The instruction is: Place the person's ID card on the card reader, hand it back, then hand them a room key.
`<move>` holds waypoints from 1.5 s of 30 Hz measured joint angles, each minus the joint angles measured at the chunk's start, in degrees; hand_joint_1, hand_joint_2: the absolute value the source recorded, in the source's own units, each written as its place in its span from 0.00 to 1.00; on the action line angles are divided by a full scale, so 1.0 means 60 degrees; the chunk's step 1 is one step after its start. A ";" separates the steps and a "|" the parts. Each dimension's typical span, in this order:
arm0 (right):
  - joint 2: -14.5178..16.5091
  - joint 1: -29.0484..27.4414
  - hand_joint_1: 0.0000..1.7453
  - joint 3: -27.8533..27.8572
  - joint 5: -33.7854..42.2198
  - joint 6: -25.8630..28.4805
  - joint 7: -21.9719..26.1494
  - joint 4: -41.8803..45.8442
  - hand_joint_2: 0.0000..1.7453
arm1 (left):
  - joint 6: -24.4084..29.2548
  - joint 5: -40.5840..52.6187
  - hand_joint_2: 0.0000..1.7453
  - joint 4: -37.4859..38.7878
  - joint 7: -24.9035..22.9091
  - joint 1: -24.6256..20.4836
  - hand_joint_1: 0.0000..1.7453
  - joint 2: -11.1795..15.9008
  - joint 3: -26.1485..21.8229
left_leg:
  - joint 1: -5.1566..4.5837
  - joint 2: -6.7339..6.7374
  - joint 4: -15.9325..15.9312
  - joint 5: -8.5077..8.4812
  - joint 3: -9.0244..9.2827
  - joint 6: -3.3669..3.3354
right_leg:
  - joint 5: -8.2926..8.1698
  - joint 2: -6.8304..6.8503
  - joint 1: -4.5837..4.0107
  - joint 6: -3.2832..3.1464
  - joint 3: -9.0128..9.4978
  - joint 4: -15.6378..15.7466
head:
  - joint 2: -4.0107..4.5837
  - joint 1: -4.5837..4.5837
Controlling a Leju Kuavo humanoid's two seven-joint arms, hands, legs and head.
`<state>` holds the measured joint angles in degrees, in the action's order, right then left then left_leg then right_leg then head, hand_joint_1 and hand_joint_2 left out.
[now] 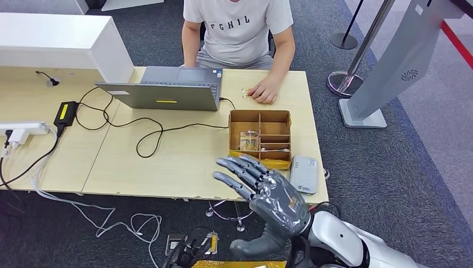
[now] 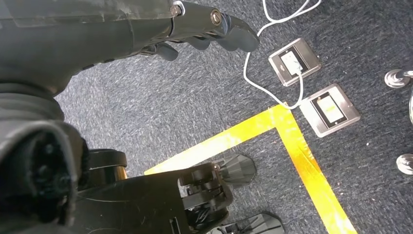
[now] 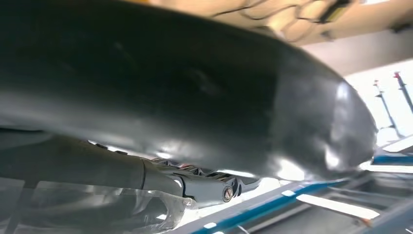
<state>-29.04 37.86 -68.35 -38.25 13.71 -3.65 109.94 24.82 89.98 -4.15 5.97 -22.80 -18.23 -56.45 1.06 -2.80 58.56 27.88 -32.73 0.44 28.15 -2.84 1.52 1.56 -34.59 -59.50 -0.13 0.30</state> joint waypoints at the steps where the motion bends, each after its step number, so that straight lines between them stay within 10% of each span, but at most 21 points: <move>1: 0.0066 -0.0053 0.00 -0.0036 -0.0088 -0.0050 0.0009 0.0187 0.00 | 0.0005 0.0000 0.00 0.0000 0.0000 0.0007 0.00 0.0008 -0.0001 | 0.0000 0.0000 0.0000 0.0001 0.0000 0.0001 | 0.0001 0.0000 0.0000 -0.0001 -0.0001 0.0000 | 0.0000 0.0005; 39: 0.0396 -0.0021 0.00 0.0449 -0.0727 -0.3317 -0.3519 -0.0416 0.00 | -0.0146 0.0004 0.00 -0.0001 -0.0684 -0.0030 0.00 0.0022 0.0021 | 0.0000 0.0000 0.0000 0.0001 -0.0002 0.0002 | 0.0000 0.0000 0.0000 0.0000 0.0000 0.0000 | 0.0000 0.0000; 43: 0.0396 0.0023 0.00 0.0533 -0.0771 -0.3260 -0.3606 -0.0769 1.00 | -0.0180 0.0004 0.00 -0.0004 -0.0712 -0.0032 0.00 0.0003 0.0026 | 0.0000 0.0000 0.0000 0.0001 -0.0003 0.0002 | 0.0000 0.0001 0.0000 0.0000 0.0001 0.0000 | 0.0000 0.0001; 45: 0.0399 0.0048 0.00 0.0580 -0.0890 -0.3041 -0.3559 -0.1004 1.00 | -0.0211 0.0004 0.00 -0.0005 -0.0729 -0.0033 0.00 -0.0018 0.0030 | -0.0001 0.0000 0.0000 0.0001 -0.0003 0.0002 | -0.0001 0.0002 0.0000 0.0001 0.0001 0.0000 | 0.0000 0.0001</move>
<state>-26.65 38.15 -64.87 -43.59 -4.53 -25.00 103.92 23.55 90.01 -4.18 1.60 -23.00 -18.34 -56.27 1.05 -2.80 58.56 27.89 -32.75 0.45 28.14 -2.83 1.52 1.56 -34.58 -59.50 -0.13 0.31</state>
